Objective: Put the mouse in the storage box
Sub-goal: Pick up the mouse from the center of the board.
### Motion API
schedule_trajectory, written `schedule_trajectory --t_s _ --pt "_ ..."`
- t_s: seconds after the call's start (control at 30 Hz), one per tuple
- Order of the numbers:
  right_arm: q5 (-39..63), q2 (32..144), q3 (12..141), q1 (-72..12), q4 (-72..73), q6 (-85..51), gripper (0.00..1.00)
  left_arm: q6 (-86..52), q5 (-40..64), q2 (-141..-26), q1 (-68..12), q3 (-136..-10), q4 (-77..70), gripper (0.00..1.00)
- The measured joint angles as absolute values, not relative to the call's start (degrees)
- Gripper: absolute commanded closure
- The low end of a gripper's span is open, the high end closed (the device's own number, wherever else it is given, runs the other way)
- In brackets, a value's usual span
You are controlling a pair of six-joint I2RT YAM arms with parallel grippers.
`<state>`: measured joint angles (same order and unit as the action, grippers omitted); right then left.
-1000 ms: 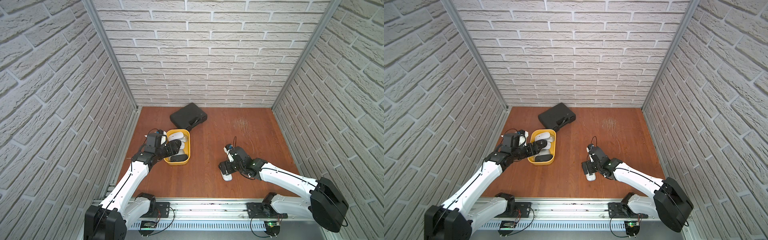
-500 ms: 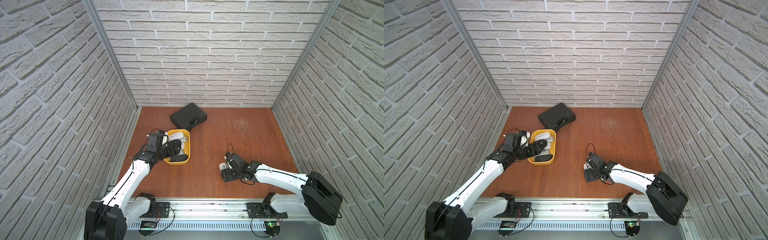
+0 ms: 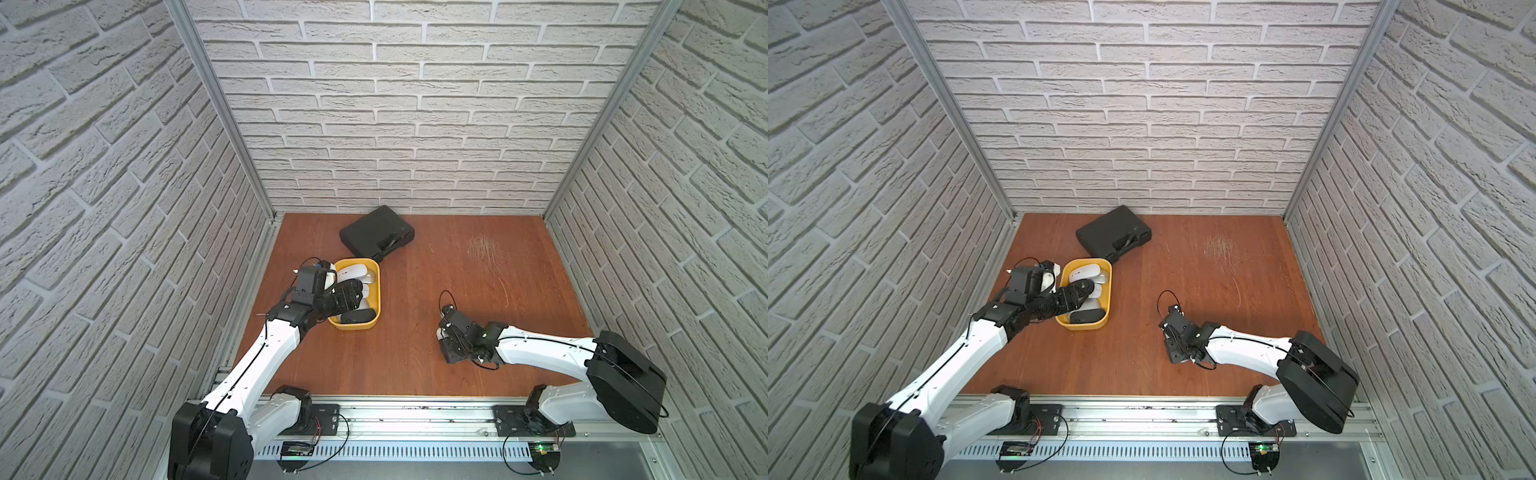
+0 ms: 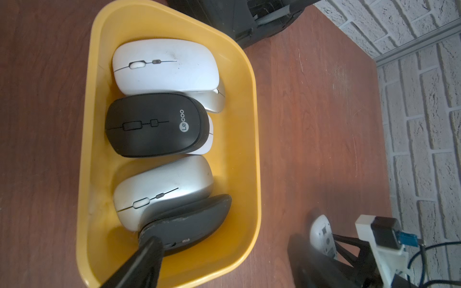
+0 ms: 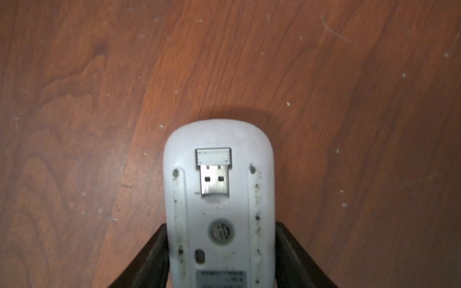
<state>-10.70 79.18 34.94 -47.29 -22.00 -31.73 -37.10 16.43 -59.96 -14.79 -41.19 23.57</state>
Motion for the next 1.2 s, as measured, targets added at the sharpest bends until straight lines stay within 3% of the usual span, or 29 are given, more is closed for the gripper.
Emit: schedule_trajectory --t_s 0.27,0.53,0.9,1.2 --pt "-9.2 68.8 32.1 -47.5 -16.4 -26.7 0.53 -38.4 22.0 -59.8 -14.8 -41.2 20.0 0.17" --pt "-4.2 54.1 29.8 -46.3 2.5 -16.9 0.56 -41.0 29.5 -58.6 -20.3 -43.5 16.0 0.15" --pt "3.8 57.0 29.8 -45.9 6.9 -11.0 0.59 -40.7 28.2 -63.1 -36.1 -51.7 11.6 0.17" --pt "5.9 57.5 29.8 -45.9 6.9 -10.1 0.59 -39.9 24.3 -72.9 -42.3 -54.4 12.1 0.32"
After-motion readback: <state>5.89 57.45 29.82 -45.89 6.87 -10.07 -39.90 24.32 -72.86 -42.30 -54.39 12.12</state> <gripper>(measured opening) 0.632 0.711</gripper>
